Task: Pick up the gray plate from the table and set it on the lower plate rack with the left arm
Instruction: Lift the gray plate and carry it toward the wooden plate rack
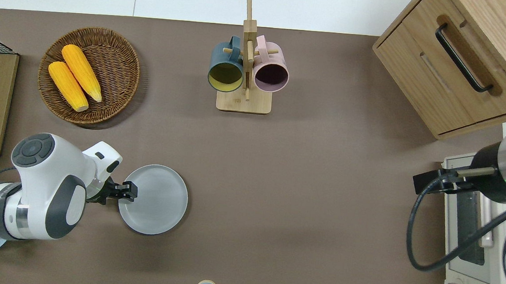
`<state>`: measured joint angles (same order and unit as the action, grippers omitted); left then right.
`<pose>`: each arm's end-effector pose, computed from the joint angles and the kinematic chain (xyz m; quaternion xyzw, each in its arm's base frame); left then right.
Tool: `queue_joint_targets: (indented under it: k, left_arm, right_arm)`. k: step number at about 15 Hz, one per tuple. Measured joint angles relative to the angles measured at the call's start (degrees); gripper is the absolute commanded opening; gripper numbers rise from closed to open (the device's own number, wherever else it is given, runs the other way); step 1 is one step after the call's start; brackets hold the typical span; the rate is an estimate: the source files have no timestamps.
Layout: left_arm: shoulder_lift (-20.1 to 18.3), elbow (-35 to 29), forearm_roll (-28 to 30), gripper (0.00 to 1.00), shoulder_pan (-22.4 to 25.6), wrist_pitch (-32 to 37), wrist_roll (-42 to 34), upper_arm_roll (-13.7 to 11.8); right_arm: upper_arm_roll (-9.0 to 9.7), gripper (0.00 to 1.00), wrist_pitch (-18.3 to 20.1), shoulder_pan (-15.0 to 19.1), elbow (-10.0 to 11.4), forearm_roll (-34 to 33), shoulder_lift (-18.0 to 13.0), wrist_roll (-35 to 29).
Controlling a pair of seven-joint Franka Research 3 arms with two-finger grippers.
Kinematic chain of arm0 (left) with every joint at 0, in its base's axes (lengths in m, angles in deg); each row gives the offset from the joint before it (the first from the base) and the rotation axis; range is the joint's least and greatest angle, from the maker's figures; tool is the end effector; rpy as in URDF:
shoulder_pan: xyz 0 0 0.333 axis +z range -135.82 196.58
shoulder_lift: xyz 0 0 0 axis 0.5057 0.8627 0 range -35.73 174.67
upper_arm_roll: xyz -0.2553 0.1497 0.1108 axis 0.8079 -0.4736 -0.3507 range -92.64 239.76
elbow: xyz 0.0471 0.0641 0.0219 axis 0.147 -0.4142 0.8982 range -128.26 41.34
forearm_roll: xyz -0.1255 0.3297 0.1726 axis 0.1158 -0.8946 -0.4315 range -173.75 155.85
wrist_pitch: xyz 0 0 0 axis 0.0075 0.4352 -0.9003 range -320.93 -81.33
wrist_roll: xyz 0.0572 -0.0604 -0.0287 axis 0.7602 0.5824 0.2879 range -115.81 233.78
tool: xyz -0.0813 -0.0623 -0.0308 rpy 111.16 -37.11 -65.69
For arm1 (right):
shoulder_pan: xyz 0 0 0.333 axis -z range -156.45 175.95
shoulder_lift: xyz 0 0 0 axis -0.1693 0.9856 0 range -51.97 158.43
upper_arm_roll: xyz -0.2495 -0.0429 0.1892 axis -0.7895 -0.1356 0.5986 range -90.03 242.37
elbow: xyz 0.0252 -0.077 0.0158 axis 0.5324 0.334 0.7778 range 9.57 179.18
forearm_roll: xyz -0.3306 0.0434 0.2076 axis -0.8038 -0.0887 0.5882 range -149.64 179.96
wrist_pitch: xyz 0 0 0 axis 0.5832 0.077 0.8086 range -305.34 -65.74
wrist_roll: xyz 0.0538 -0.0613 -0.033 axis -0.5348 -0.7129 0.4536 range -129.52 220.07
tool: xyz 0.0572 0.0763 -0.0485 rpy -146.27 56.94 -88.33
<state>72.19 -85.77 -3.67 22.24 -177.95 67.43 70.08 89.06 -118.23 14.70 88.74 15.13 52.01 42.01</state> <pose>0.4776 -0.0430 0.2972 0.9893 0.0619 -0.1309 0.0195 0.5197 0.0738 0.6516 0.9973 0.0405 -0.0604 0.0086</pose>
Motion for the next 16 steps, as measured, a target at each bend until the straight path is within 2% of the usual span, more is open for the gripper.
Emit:
queue_joint_targets:
  k: [2, 4, 11, 16]
  left_arm:
    - [0.5, 0.0, 0.0, 0.12, 0.0, -0.3, 0.0, 0.0]
    - [0.6, 0.0, 0.0, 0.0, 0.1, -0.3, 0.0, 0.0]
    - [-0.2, 0.3, 0.1, 0.0, 0.1, -0.2, 0.0, -0.4]
    - [-0.6, 6.1, 0.1, 0.0, 0.2, 3.6, 0.0, -2.4]
  right_arm:
    - [0.0, 0.987, 0.0, 0.0, 0.0, 0.0, 0.0, 0.0]
    - [0.0, 0.987, 0.0, 0.0, 0.0, 0.0, 0.0, 0.0]
    - [0.0, 0.99, 0.0, 0.0, 0.0, 0.0, 0.0, 0.0]
    - [0.0, 0.987, 0.0, 0.0, 0.0, 0.0, 0.0, 0.0]
